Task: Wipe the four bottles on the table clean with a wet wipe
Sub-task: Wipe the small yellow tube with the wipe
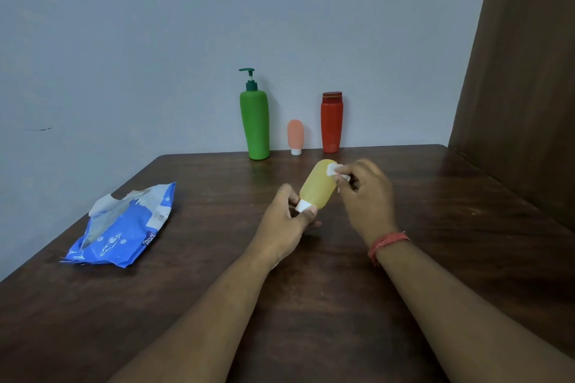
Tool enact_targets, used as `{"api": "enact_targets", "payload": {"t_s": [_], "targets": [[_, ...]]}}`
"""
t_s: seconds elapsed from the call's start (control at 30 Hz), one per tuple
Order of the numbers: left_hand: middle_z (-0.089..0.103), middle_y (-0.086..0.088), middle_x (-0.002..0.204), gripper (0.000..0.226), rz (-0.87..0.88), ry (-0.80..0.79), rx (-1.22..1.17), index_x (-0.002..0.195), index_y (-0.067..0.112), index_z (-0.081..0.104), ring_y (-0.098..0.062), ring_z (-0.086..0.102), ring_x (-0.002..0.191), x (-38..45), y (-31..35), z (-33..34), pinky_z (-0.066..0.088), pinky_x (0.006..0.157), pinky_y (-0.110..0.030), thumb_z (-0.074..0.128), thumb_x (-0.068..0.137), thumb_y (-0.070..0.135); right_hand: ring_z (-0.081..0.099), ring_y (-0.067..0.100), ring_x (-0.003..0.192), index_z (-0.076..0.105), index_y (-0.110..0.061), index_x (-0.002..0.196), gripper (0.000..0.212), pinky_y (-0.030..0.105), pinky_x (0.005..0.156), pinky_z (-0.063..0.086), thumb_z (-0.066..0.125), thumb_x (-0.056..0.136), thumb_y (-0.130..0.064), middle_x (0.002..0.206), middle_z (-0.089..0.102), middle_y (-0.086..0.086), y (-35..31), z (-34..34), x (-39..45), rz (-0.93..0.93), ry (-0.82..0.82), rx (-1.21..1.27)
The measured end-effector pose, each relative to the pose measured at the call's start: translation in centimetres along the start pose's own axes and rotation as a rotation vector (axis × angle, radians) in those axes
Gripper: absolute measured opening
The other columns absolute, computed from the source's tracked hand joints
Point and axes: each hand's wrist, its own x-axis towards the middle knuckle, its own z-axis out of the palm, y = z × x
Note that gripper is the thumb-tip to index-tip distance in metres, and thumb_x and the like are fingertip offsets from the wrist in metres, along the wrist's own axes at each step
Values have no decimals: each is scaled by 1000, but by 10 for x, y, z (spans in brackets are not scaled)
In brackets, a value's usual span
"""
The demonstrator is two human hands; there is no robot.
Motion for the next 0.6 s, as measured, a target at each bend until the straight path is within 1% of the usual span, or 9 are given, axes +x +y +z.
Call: {"api": "enact_targets", "payload": {"t_s": [0.07,0.13,0.23,0.27,0.33,0.4,0.47,0.53,0.6], "targets": [[58,-15,114,27,0,-8,17,89,19,36,-19,77,82,0,-1,2,57,88,-53,61,99,14,54,0,82,73,-16,92,11,5,70,39,72,86,-7,91,58,-12,3,-3,0,28,19,-8],[60,-12,107,29,6,29,-15,89,17,37,-21,76,82,1,-2,1,57,85,-50,64,97,15,57,3,83,74,-15,92,9,12,71,45,72,86,-8,92,61,-7,1,-3,-5,-24,-116,11],[61,-1,87,36,27,114,7,87,16,40,-5,67,71,3,-4,-2,52,65,-24,75,90,25,57,3,84,75,-12,94,10,12,73,45,75,84,-12,93,63,-4,-4,2,-12,-196,-346,2],[62,-2,88,36,21,124,2,87,15,41,-2,64,69,3,-4,-2,53,65,-22,75,90,26,57,4,84,75,-11,94,10,10,73,43,75,84,-12,93,63,-3,-4,3,-10,-230,-359,-12],[61,-15,103,29,3,103,-74,92,10,41,-13,72,80,3,-4,0,61,74,-30,69,94,18,57,7,83,74,-10,93,8,6,71,39,73,85,-10,93,63,-1,-1,3,-5,-217,-262,-39],[57,-18,109,24,-3,80,-104,99,4,41,-27,74,91,0,0,2,61,73,-29,64,98,13,56,7,81,74,-11,93,7,8,69,40,73,86,-10,93,62,0,1,1,-1,-158,-172,-61],[58,-14,107,28,-3,83,-106,104,-1,39,-25,75,87,-1,3,2,62,74,-34,63,98,12,55,5,82,74,-11,94,8,10,70,42,73,86,-9,93,62,-1,-1,-1,-4,-178,-246,-34],[62,-10,104,30,-9,76,-108,105,-2,39,-18,76,78,-2,4,0,61,84,-45,64,98,14,55,3,84,76,-12,96,12,7,72,40,74,85,-8,93,61,-3,-3,-2,-8,-232,-360,4],[61,-8,104,28,-10,48,-86,101,2,40,-17,76,76,-3,4,-1,59,88,-49,64,98,16,54,3,83,76,-12,95,10,7,71,40,74,85,-9,92,61,-3,-1,-3,-6,-240,-347,-4]]}}
